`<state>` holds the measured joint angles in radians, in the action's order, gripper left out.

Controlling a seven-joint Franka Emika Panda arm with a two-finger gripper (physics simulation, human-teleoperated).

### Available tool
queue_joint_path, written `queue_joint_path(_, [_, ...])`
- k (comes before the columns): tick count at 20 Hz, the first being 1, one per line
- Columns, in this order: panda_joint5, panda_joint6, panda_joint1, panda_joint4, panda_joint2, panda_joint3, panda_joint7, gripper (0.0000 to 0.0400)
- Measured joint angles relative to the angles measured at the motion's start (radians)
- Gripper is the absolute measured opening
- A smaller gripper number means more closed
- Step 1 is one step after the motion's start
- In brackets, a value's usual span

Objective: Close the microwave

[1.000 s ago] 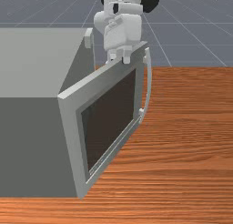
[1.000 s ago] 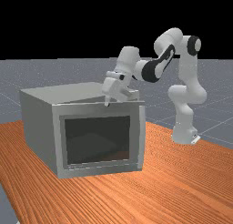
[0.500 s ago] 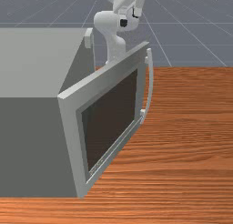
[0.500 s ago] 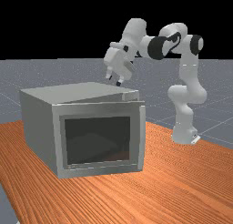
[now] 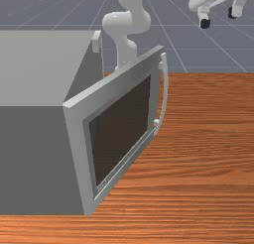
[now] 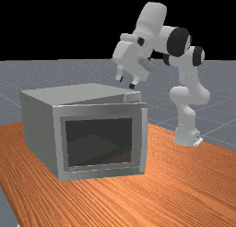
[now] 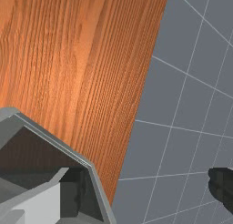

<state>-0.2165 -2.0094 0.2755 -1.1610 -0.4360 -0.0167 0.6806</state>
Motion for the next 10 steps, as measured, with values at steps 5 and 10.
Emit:
queue_joint_path(5, [0.006, 0.013, -0.005, 0.113, -0.112, 0.002, 0.010, 0.0400])
queue_joint_path(10, [0.029, -0.068, -0.021, 0.042, -0.258, -0.010, -0.001, 0.0400])
